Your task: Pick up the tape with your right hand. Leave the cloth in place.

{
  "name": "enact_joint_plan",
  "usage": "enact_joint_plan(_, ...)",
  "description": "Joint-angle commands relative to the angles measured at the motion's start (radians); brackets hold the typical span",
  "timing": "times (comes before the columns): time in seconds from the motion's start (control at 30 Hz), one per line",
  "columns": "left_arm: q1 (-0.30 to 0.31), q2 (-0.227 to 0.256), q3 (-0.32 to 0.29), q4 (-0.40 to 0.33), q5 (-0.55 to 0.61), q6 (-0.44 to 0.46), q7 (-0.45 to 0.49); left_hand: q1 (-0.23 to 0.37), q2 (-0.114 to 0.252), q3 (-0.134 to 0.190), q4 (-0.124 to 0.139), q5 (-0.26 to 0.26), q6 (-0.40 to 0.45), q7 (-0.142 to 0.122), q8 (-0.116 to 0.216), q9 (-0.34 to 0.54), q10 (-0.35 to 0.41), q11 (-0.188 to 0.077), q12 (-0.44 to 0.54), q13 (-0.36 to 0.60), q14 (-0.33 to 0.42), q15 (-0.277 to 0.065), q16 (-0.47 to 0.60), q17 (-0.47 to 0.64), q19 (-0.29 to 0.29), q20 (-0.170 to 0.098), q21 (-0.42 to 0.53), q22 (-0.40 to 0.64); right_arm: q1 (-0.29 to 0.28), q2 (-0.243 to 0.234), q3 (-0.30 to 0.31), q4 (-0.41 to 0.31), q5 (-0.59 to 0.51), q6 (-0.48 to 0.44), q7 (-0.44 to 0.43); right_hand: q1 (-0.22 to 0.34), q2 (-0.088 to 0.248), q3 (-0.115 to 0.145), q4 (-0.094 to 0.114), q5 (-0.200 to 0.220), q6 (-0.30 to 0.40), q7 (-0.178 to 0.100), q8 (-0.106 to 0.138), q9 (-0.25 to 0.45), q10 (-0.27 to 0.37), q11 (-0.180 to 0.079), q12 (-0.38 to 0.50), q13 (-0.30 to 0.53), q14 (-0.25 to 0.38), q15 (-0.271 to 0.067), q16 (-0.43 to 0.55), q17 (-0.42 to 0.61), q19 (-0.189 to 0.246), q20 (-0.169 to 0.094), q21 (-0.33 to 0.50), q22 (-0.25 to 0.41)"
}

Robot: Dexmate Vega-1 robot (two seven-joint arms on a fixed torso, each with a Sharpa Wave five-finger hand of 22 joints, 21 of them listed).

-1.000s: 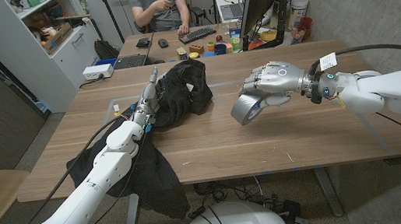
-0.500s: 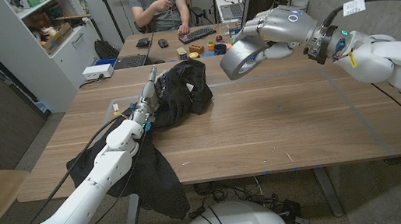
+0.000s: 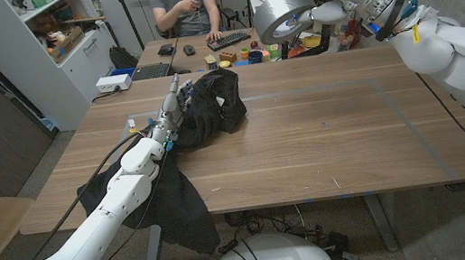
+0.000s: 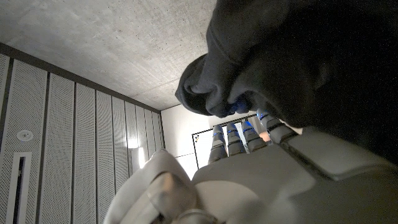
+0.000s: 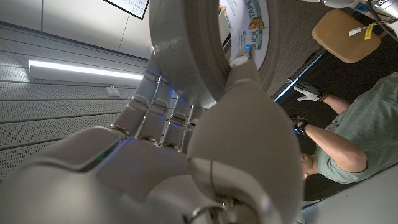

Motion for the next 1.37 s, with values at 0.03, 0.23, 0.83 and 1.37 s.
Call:
enact_joint_plan(0.03, 0.016, 0.007, -0.009, -0.016, -0.003, 0.0, 0.013, 0.012, 0.001, 0.005, 0.0, 0.001, 0.005, -0.001, 0.001, 0.003, 0.009, 0.0, 0.003, 0.004, 0.0, -0.002, 0.005, 0.002, 0.011, 0.0, 0.003, 0.005, 0.003, 0.007, -0.001, 0.008, 0.009, 0.004, 0.025, 0.115, 0.121, 0.094, 0.062, -0.001, 0.15, -0.141, 0.087, 0.002, 0.216, -0.204, 0.033, 0.038, 0.106, -0.251, -0.002, 0.002, -0.006, -0.148, 0.014, 0.002)
enact_joint_plan(0.23, 0.008, 0.004, -0.002, -0.014, 0.003, -0.004, 0.008, 0.013, 0.001, 0.006, -0.001, 0.001, 0.006, -0.001, 0.001, 0.003, 0.009, -0.002, 0.002, 0.004, 0.0, -0.002, 0.005, 0.002, 0.011, -0.001, 0.003, 0.005, -0.013, -0.003, 0.016, -0.005, 0.015, 0.004, 0.036, 0.114, 0.121, 0.094, 0.062, -0.002, 0.149, -0.142, 0.087, 0.003, 0.217, -0.204, 0.032, 0.039, 0.106, -0.251, -0.005, 0.002, -0.013, -0.148, 0.027, 0.004)
enact_joint_plan(0.83, 0.013, 0.016, -0.009, -0.034, 0.01, -0.005, 0.019, 0.016, 0.001, 0.007, -0.003, 0.001, 0.009, 0.0, 0.001, 0.003, 0.009, -0.002, 0.002, 0.004, 0.0, -0.003, 0.004, 0.002, 0.012, -0.001, 0.003, 0.005, -0.028, 0.003, 0.037, -0.004, 0.013, 0.028, 0.037, 0.111, 0.117, 0.094, 0.062, -0.003, 0.159, -0.142, 0.089, 0.004, 0.226, -0.204, 0.029, 0.04, 0.106, -0.251, -0.015, 0.005, -0.034, -0.147, 0.066, 0.005)
enact_joint_plan(1.37, 0.0, 0.012, -0.007, -0.015, 0.007, -0.007, 0.005, 0.018, 0.001, 0.009, -0.003, 0.0, 0.023, 0.002, 0.005, 0.003, 0.021, -0.005, 0.005, 0.004, 0.001, -0.003, 0.005, 0.002, 0.012, -0.001, 0.002, 0.005, -0.024, 0.011, 0.031, -0.002, -0.004, 0.018, 0.033, 0.108, 0.115, 0.094, 0.06, -0.002, 0.157, -0.142, 0.088, 0.004, 0.221, -0.204, 0.019, 0.038, 0.1, -0.251, -0.03, 0.004, -0.064, -0.145, 0.099, -0.001)
